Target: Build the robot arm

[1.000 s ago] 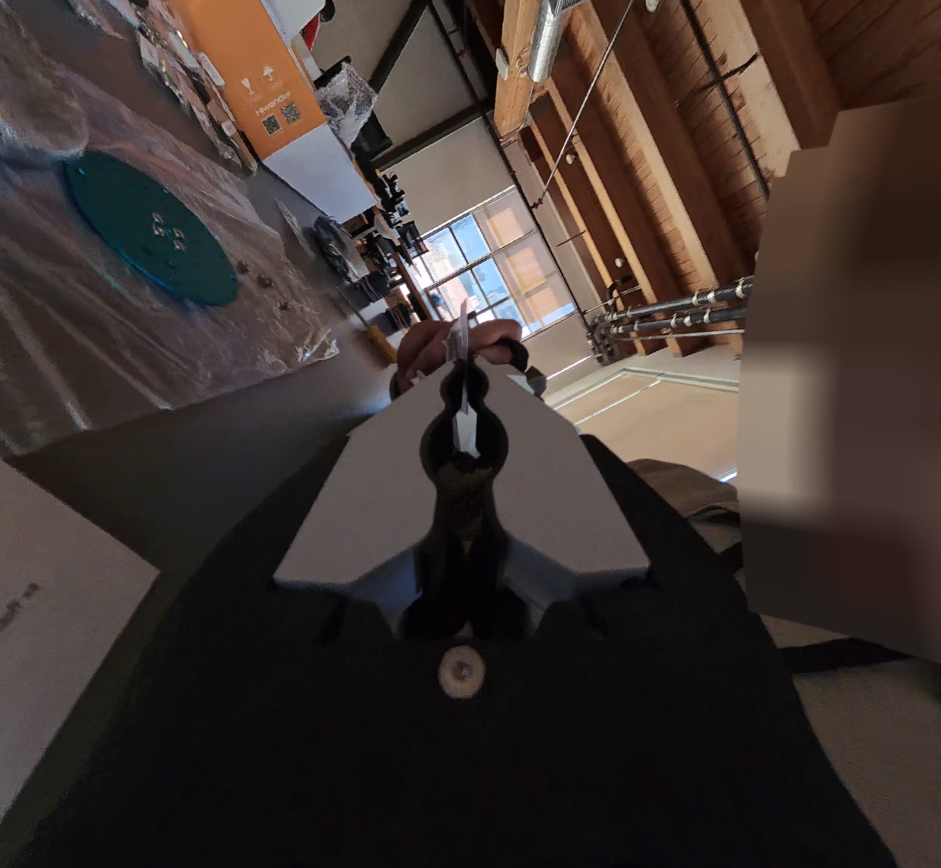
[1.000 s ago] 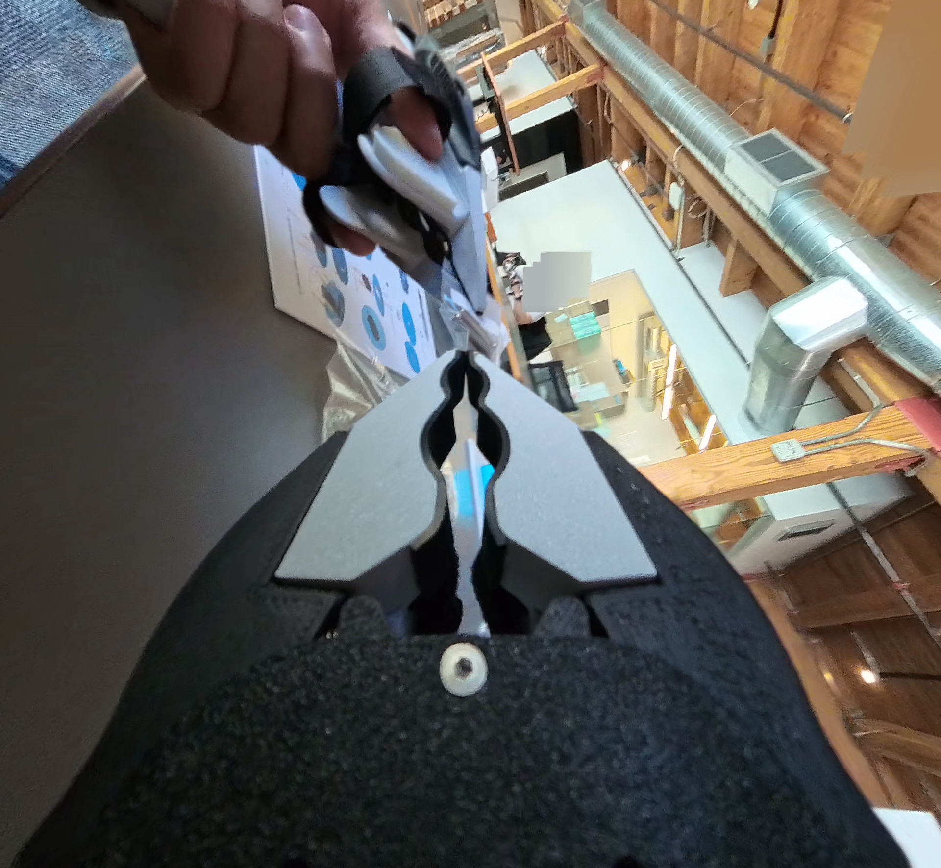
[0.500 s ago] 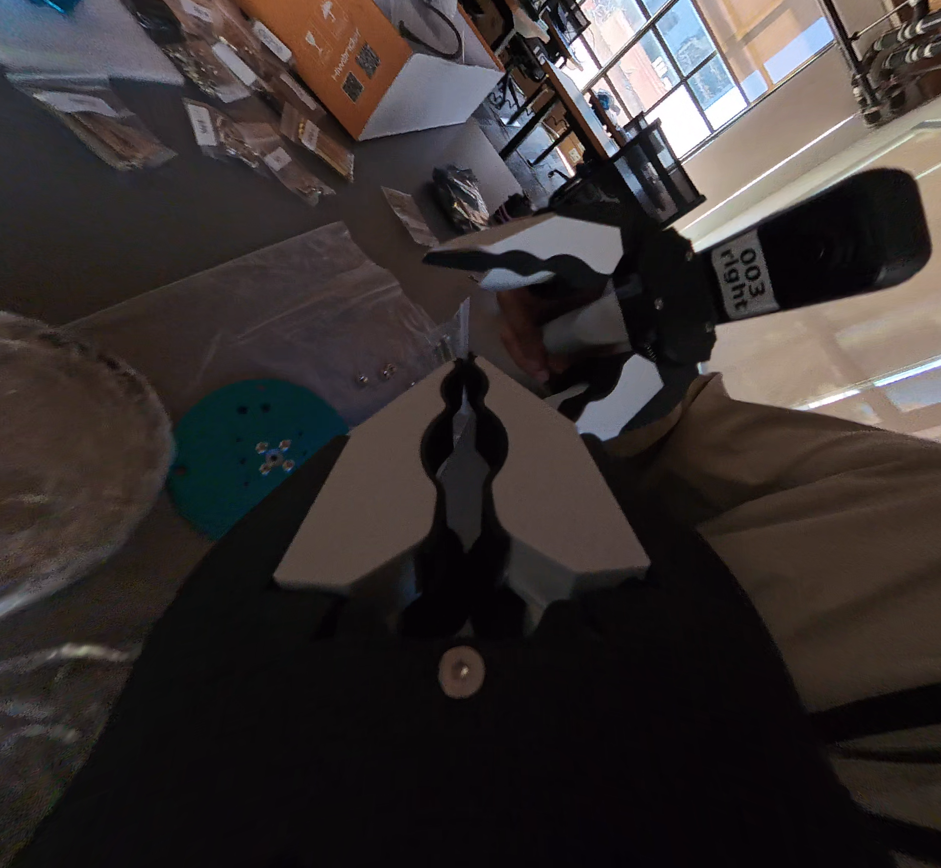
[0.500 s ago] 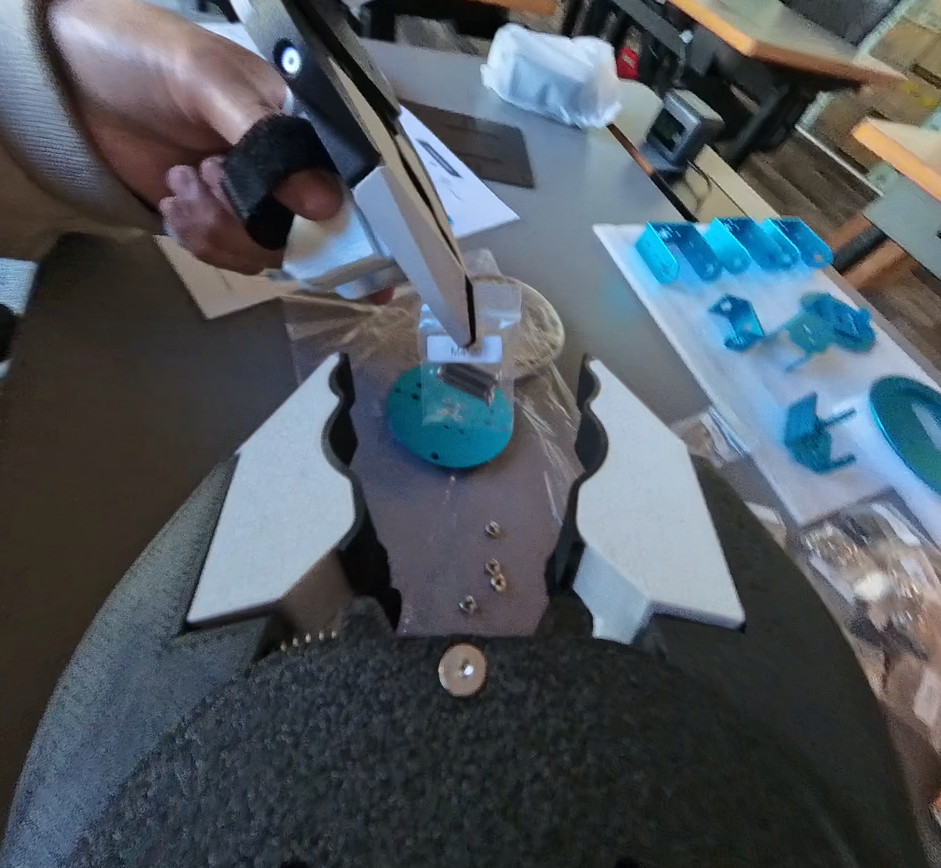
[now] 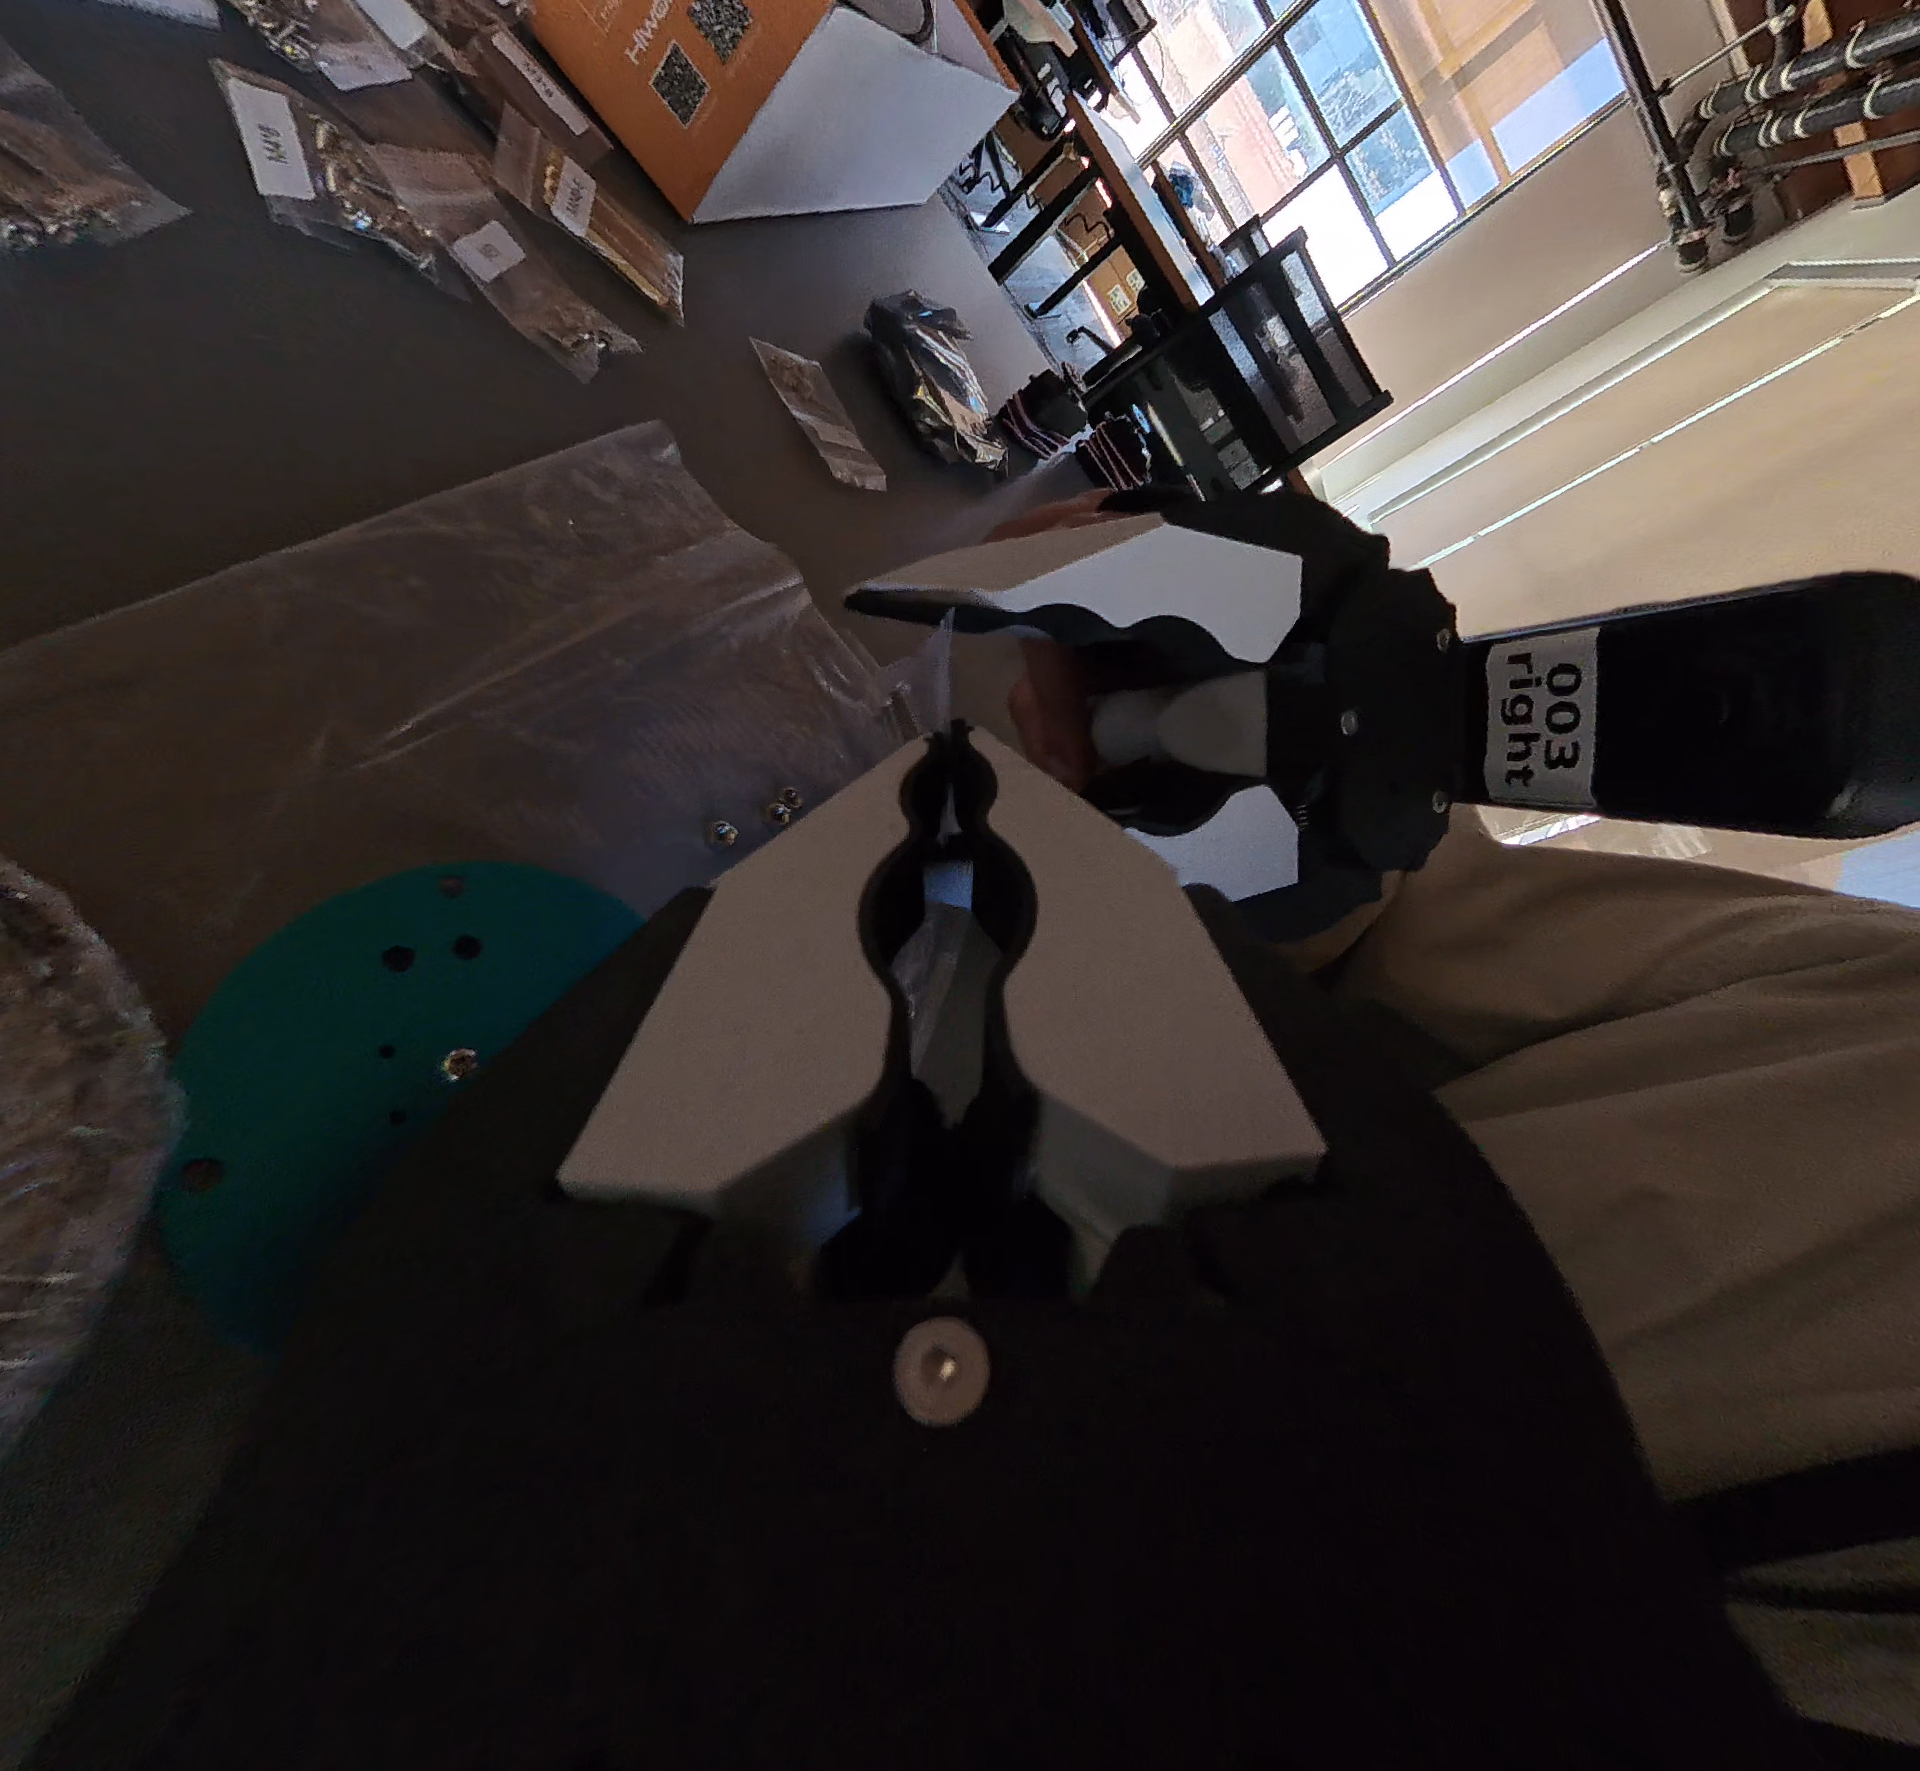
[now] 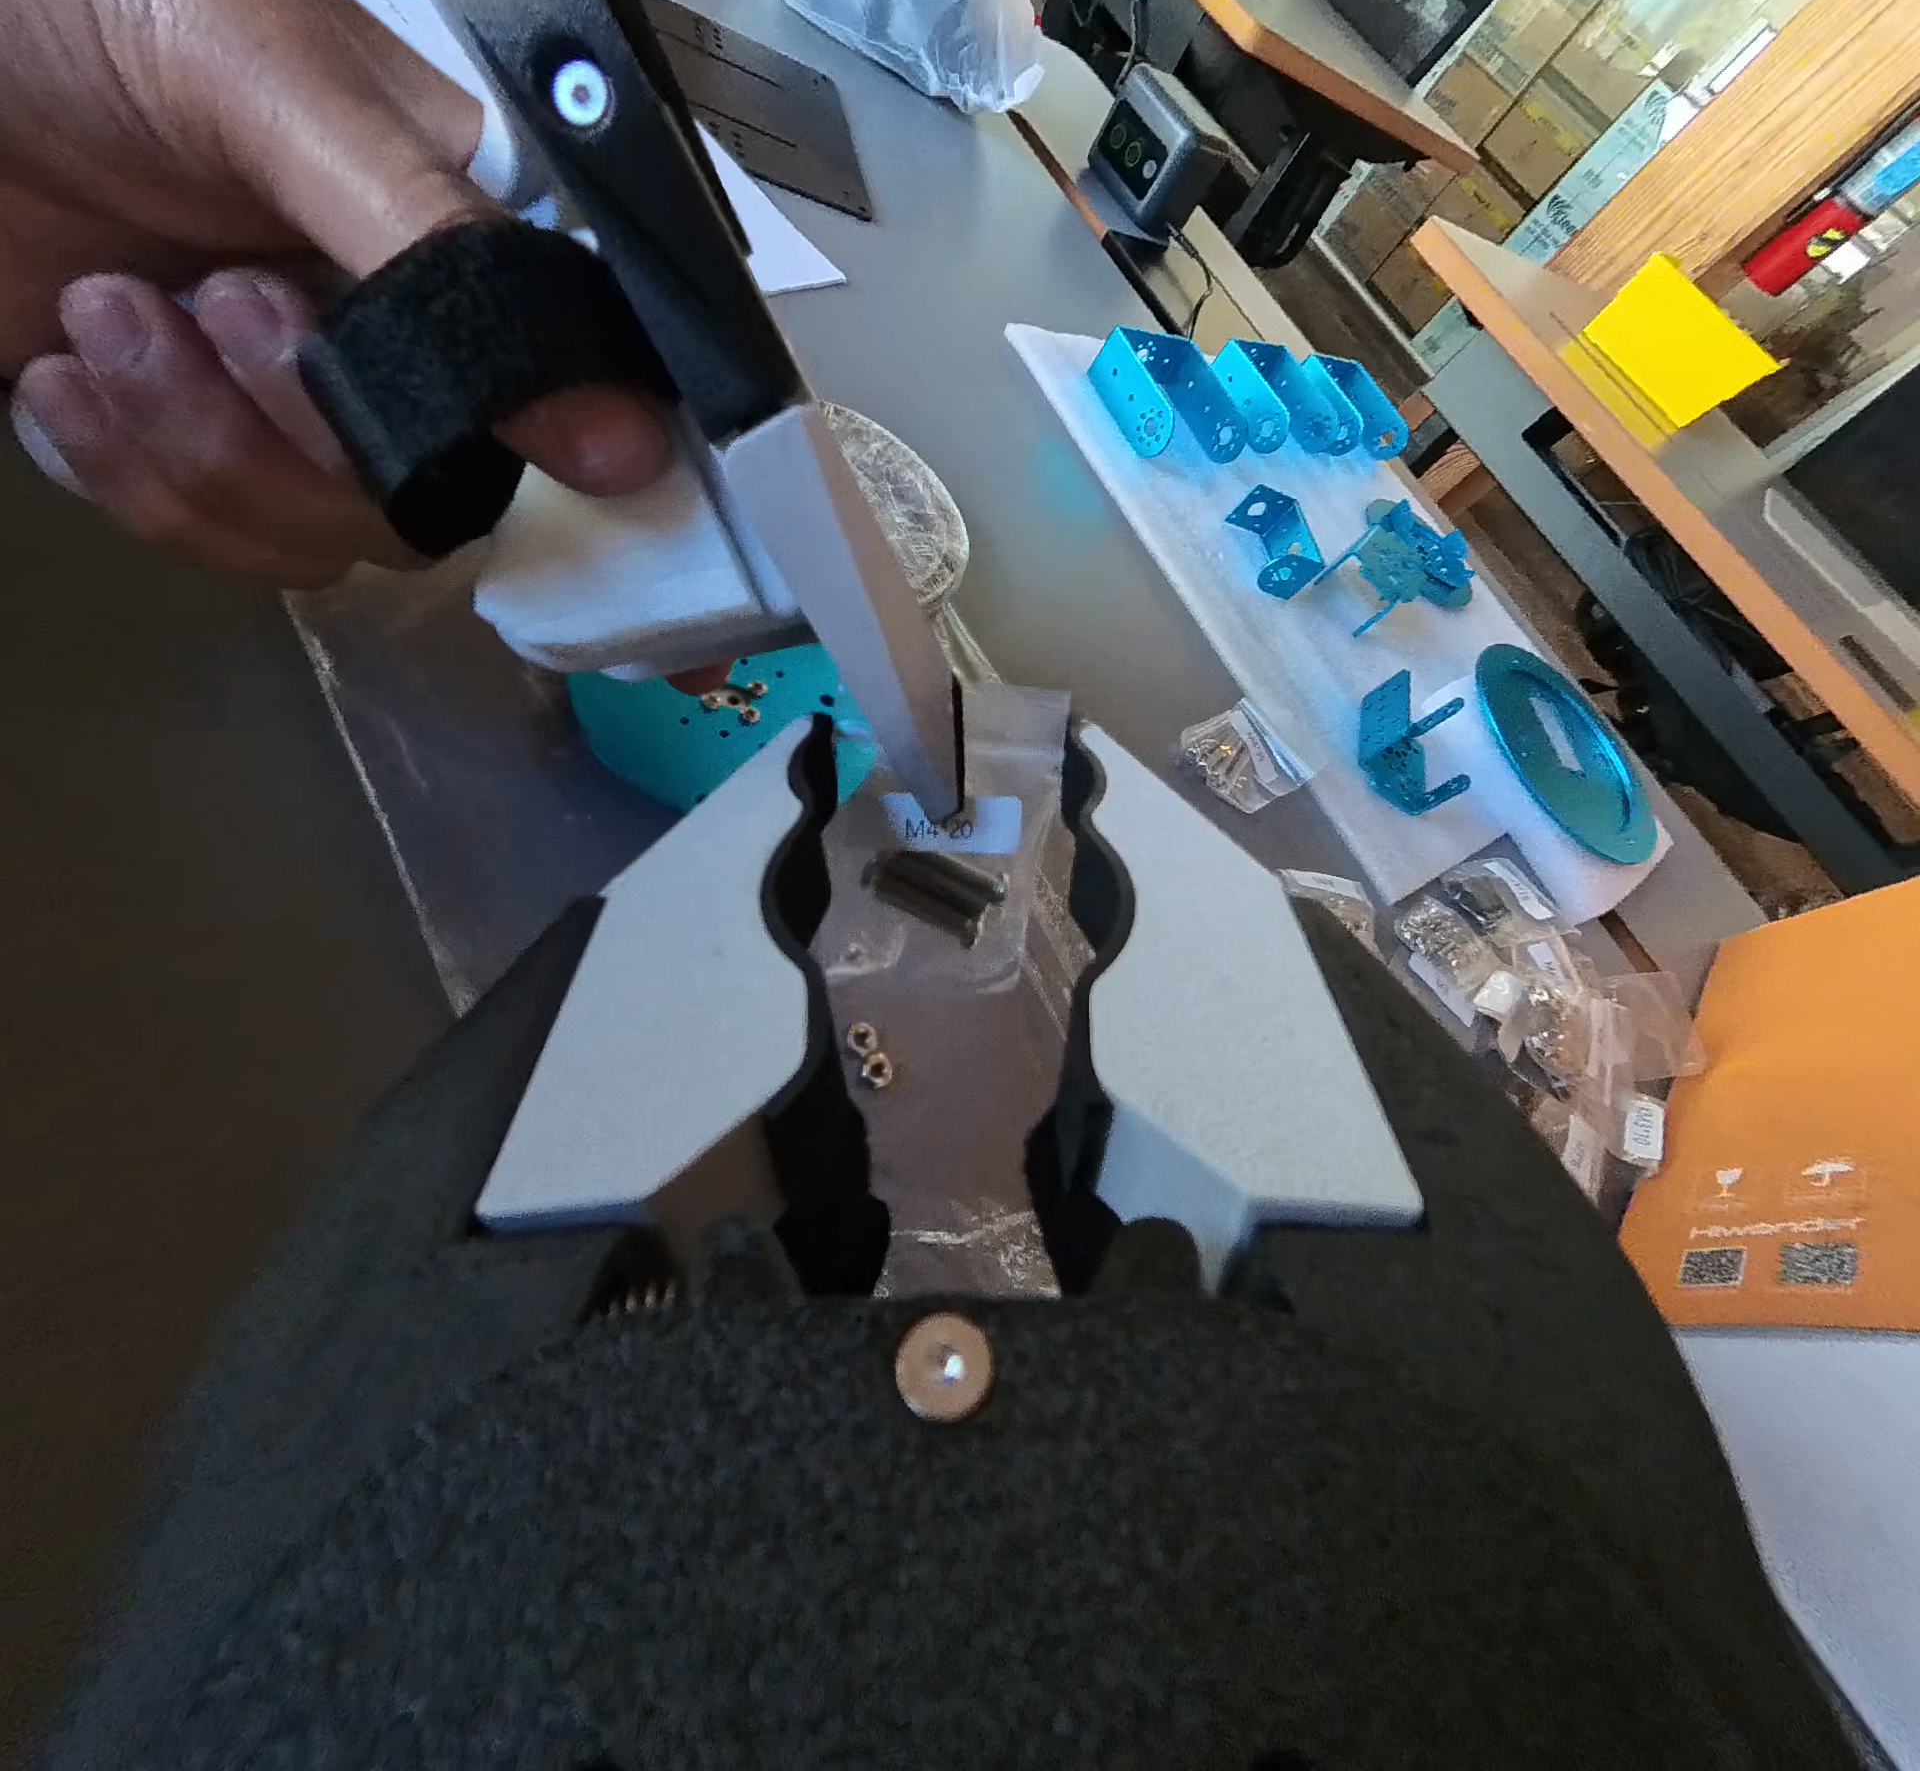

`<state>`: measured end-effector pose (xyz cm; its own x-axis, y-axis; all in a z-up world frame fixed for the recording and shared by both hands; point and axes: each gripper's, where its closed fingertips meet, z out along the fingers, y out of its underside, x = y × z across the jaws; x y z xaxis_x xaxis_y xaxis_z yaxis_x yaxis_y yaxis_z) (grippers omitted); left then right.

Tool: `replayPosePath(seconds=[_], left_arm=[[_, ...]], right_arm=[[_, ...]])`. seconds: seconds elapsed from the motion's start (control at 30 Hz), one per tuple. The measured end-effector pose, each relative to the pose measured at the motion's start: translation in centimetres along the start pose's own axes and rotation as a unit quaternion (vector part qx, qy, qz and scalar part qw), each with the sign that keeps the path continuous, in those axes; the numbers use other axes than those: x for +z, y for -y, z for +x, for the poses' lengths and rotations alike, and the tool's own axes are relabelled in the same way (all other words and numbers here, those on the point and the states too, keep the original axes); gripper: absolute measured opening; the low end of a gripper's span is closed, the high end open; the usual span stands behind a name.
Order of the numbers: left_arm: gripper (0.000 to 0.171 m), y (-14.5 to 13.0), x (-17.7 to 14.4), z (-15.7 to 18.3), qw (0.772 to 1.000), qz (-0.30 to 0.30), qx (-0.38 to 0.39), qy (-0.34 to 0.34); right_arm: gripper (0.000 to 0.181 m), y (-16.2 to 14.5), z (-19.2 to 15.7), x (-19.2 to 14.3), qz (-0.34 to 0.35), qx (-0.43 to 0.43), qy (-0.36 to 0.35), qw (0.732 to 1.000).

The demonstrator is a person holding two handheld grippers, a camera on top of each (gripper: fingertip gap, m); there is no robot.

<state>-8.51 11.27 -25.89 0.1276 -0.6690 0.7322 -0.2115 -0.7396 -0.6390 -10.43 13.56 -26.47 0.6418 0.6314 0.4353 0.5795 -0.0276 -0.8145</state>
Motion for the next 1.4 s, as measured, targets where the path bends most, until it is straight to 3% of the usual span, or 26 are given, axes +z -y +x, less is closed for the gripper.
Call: replayPosePath(seconds=[0.13,0.2,0.3,0.4,0.5,0.6,0.7,0.83,1.0,1.4], left_arm=[[0.001,-0.4,-0.2,-0.3,1.0,-0.005,0.017,0.002],[0.01,-0.3,-0.3,-0.3,1.0,-0.007,0.021,-0.004],[0.023,0.7,-1.1,-0.4,1.0,0.01,0.006,-0.021],[0.022,2.0,-2.0,-0.5,0.999,0.036,0.01,-0.031],[0.022,2.0,-2.0,0.5,0.997,0.021,0.051,-0.052],[0.025,1.3,-1.7,0.7,0.991,0.001,0.131,-0.024],[0.023,0.4,-1.3,1.2,0.985,-0.018,0.17,-0.019],[0.0,-0.1,-1.0,0.7,0.98,-0.029,0.196,-0.001],[0.0,-0.1,-1.2,-0.4,0.979,-0.034,0.2,0.031],[0.0,0.0,-1.4,-1.7,0.989,-0.031,0.141,0.031]], right_arm=[[0.041,-0.4,-0.5,0.4,-0.008,0.022,0.021,0.999],[0.037,-0.8,-0.5,0.6,-0.013,0.035,0.028,0.999],[0.019,-0.7,0.5,0.4,0.009,0.029,0.007,0.999],[0.019,-0.7,0.5,0.3,0.013,0.018,0.008,1.0],[0.02,-0.5,0.1,0.1,0.021,0.011,0.013,1.0],[0.022,-0.8,0.1,0.3,0.01,0.007,0.011,1.0],[0.022,-0.9,0.0,0.4,0.006,-0.006,0.006,1.0],[0.023,-0.7,-0.7,0.3,0.011,-0.02,0.014,1.0],[0.035,-0.9,-0.7,0.5,0.006,-0.033,0.011,0.999],[0.041,-1.1,-0.5,0.5,0.003,-0.031,0.01,0.999]])
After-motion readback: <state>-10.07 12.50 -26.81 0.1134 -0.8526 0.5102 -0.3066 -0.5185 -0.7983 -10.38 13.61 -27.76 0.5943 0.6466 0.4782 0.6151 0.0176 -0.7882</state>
